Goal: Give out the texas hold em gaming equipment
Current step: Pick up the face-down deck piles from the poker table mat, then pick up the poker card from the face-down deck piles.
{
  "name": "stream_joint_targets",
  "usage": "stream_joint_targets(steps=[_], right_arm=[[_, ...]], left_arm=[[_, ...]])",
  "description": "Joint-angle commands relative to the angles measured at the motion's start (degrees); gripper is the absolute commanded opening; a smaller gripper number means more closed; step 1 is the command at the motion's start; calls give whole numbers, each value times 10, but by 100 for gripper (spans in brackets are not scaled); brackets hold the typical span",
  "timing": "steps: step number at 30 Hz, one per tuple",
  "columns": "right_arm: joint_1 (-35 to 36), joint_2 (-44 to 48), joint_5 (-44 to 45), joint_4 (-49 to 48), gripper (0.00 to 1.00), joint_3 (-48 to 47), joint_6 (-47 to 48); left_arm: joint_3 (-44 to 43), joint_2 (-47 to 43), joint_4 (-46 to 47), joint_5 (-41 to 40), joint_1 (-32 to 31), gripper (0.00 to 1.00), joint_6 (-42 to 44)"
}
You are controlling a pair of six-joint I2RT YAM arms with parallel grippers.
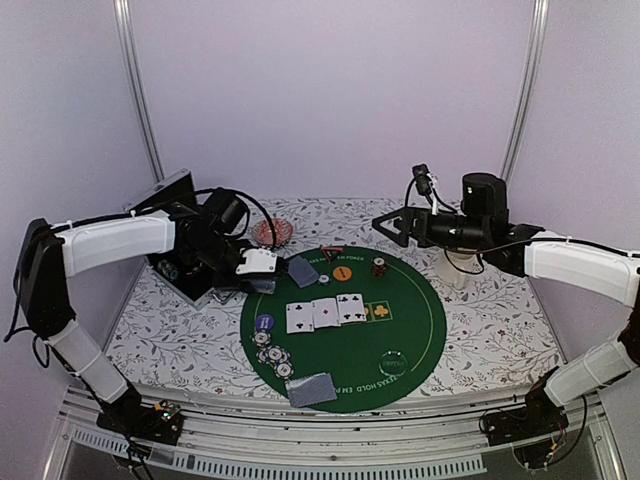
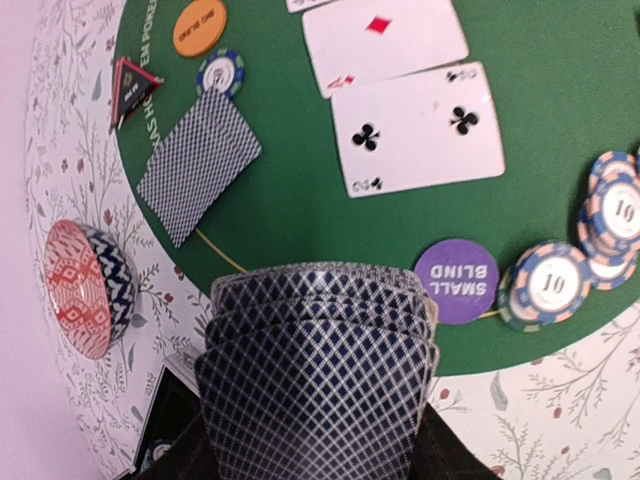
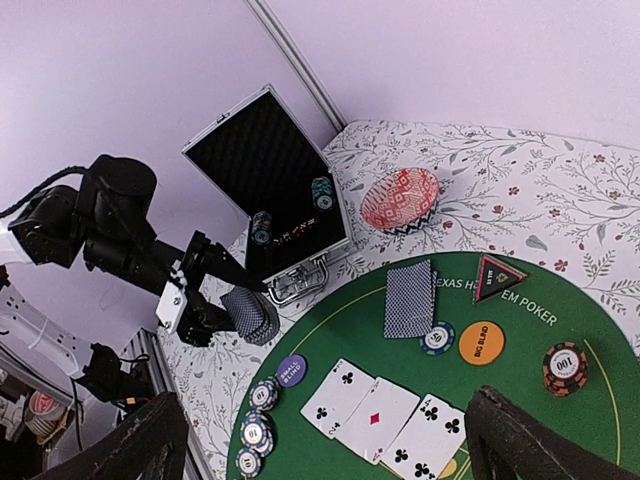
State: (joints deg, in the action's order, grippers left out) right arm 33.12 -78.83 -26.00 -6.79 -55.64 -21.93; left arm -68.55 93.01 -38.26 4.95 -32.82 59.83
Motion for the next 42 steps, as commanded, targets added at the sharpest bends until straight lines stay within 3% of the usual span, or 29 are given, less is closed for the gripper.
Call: stream_joint_targets(steps=[1, 5, 19, 34, 42], right_arm=[[13, -7, -9, -61, 99, 32, -72], [47, -54, -30, -84, 99, 28, -99], [156, -232, -157, -198, 99, -71, -171], [171, -335, -154, -210, 98, -163, -196], [171, -360, -130, -209, 93, -158, -201]], left_arm=[[-8, -39, -37, -16, -57, 47, -58], [-18, -70, -44, -5, -101, 47, -132], [-38, -111, -54, -10, -168, 47, -221], [-48, -97, -46, -13, -178, 46, -245], [-54, -99, -46, -16, -179, 46, -248]])
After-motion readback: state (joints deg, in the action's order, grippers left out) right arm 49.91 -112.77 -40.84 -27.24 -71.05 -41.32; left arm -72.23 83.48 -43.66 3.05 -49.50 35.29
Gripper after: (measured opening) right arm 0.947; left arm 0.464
